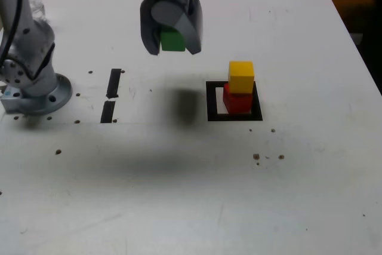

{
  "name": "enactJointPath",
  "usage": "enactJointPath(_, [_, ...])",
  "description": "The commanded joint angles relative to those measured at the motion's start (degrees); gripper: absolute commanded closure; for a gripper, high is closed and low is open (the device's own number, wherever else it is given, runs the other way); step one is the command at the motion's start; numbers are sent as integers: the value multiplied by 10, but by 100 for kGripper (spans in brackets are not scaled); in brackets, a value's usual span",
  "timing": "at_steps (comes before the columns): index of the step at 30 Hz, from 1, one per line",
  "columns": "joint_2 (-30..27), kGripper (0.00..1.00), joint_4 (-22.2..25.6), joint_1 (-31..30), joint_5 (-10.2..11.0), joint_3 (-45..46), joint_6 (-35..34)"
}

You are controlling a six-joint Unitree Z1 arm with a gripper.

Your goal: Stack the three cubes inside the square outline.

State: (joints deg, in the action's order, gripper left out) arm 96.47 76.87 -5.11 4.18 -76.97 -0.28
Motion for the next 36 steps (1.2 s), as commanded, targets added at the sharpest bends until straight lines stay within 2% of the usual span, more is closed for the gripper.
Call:
enactJointPath(1, [2, 90, 14, 1, -5, -38, -2])
enactJointPath(5, [18, 90, 52, 1, -17, -92, -8])
enactJointPath(15, [83, 90, 97, -21, -48, -203, -18])
enactJointPath(23, [126, 90, 99, -34, -56, -244, -22])
enactJointPath(36, [165, 86, 51, -34, -57, -240, -22])
